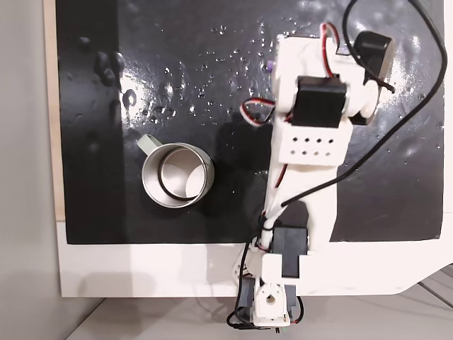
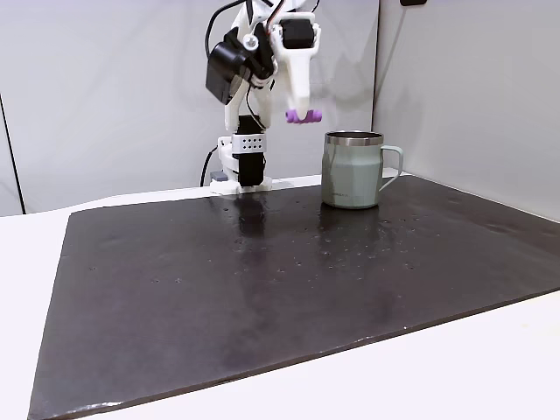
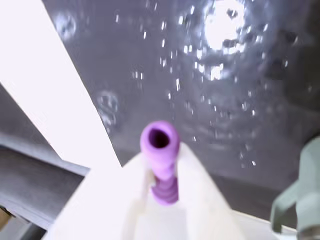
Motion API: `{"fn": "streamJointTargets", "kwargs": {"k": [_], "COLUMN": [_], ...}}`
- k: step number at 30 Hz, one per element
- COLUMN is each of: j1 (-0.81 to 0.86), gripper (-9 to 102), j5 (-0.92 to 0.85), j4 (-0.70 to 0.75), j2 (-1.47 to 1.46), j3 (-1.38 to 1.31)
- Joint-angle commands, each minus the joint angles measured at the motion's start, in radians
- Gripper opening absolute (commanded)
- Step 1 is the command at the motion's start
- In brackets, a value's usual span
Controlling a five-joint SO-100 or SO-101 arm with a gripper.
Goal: Grasp a pengrip and put it in the cup.
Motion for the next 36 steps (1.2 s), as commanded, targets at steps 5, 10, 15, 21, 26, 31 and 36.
{"fn": "streamJointTargets", "kwargs": {"k": [5, 10, 15, 21, 26, 31, 36], "j1": [-0.222, -0.414, -0.543, -0.634, -0.710, -0.756, -0.770], "gripper": [0, 0, 0, 0, 0, 11, 33], "j5": [0.051, 0.044, -0.017, -0.098, -0.146, -0.190, -0.202], "j4": [0.009, 0.009, 0.011, 0.014, 0.014, 0.014, 0.014], "j2": [0.221, 0.314, 0.391, 0.480, 0.532, 0.551, 0.563], "j3": [0.141, 0.281, 0.403, 0.529, 0.627, 0.657, 0.664]}}
